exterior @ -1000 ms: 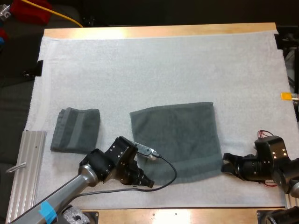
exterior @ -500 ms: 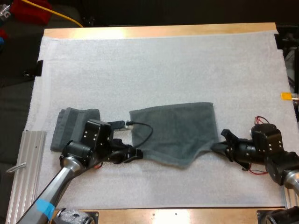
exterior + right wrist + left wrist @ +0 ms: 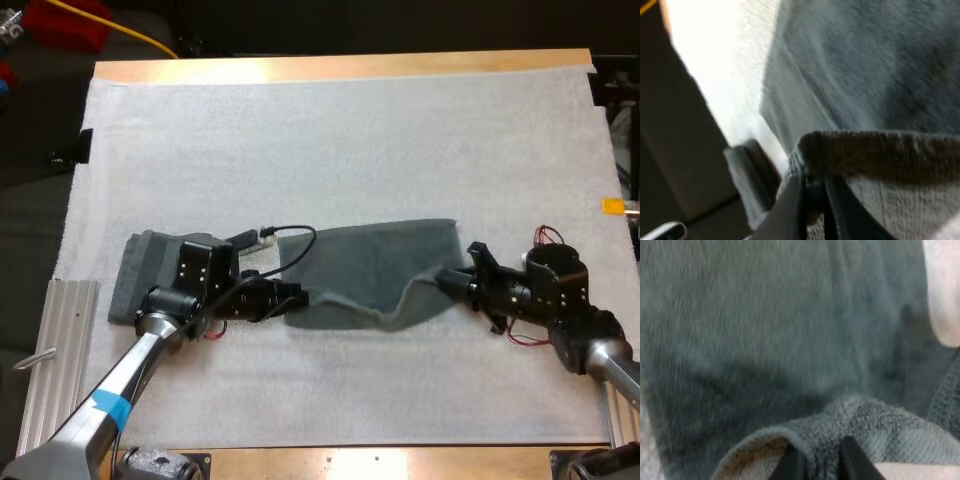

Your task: Pick towel from pile, fold and stack

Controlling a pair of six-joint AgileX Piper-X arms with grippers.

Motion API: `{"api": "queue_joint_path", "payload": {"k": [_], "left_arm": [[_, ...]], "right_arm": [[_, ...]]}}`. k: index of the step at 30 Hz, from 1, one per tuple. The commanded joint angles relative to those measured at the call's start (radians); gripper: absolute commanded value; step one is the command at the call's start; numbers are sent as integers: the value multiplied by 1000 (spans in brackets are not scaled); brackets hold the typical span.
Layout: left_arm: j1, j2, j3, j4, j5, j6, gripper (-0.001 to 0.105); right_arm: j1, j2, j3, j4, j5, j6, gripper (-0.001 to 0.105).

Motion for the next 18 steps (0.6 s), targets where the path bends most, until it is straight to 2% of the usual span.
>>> {"api": "queue_joint_path", "payload": {"k": [1,10,14,18], "left_arm": [[4,13,-13,-20,-13,-1,2],[3,135,-123,-50,-64,-1,2],[3,159,-138,-55,-106,3,2],[3,163,-138,-72,-173,6,2]], "right_arm": [[-4,19,0,-52,-11,24,1],[-4,110,-2,-167,91,59,1],[-4,122,-2,-197,132,59,1],[-4,122,-2,-207,216,59,1]]}}
